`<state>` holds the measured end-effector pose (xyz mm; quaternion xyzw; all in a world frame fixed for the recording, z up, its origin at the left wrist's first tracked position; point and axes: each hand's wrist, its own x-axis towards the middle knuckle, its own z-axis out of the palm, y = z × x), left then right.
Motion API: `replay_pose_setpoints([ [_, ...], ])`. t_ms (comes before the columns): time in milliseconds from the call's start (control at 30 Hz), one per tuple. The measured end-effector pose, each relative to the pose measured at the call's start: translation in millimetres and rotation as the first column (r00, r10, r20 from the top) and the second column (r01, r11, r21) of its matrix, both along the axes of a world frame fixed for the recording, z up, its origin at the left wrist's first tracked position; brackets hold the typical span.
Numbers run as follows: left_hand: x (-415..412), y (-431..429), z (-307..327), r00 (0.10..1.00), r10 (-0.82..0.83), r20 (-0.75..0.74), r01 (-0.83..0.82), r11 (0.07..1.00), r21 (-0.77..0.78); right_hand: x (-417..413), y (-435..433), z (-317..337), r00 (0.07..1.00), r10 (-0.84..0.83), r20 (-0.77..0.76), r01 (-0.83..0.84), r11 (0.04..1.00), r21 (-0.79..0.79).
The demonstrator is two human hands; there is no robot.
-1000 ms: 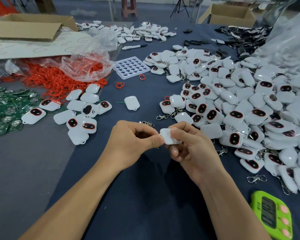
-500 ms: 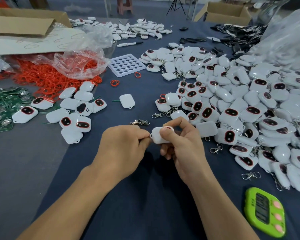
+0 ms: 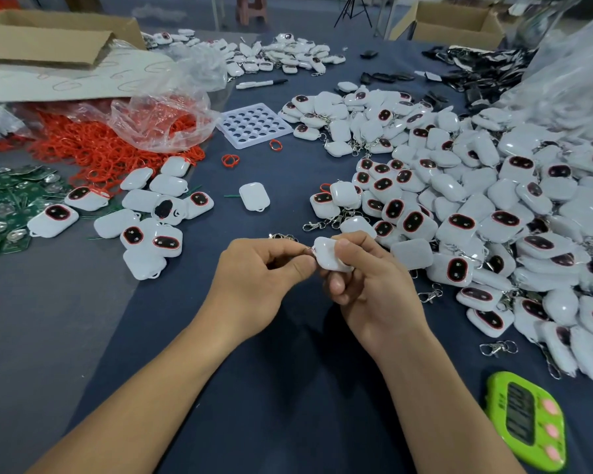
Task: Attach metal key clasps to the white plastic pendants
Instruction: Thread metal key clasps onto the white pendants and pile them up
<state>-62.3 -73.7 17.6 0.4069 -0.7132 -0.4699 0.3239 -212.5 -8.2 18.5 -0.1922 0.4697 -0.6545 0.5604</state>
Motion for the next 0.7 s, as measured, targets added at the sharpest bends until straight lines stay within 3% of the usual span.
replay_pose_setpoints([
  [67,-0.5,1.5,0.3,1.0,-0.01,0.008,0.01,1.0,-0.009,0.2,-0.4,-0.7,1.0,-0.007,0.005,0.007,1.0,-0.007],
  [167,2.7,2.5,-1.1,0.987,0.032,0.158,0.0,0.98,-0.198,0.8,-1.0,-4.0,0.998,-0.042,-0.054,0.041,0.999,-0.021],
  [300,3.6,3.9,-3.8,0.881,0.19,0.434,0.097,0.825,-0.557,7.5,-1.1,-13.1,0.912,-0.104,-0.397,0.085,0.994,-0.064],
  [400,3.7,5.9,-5.9,0.846,0.22,0.485,0.175,0.746,-0.642,11.6,-1.6,-18.0,0.786,-0.117,-0.607,0.106,0.993,-0.054],
  [467,3.6,5.3,-8.9,0.865,0.219,0.453,0.138,0.762,-0.632,12.8,-3.7,-17.3,0.819,-0.131,-0.559,0.13,0.991,-0.041],
  [567,1.6,2.3,-12.0,0.924,0.132,0.359,0.05,0.889,-0.456,10.2,-5.7,-15.1,0.861,-0.148,-0.486,0.155,0.988,-0.025],
  [700,0.2,-1.2,-8.8,0.967,0.14,0.214,-0.065,0.944,-0.324,7.0,-4.1,-12.5,0.901,-0.159,-0.403,0.165,0.986,-0.02],
])
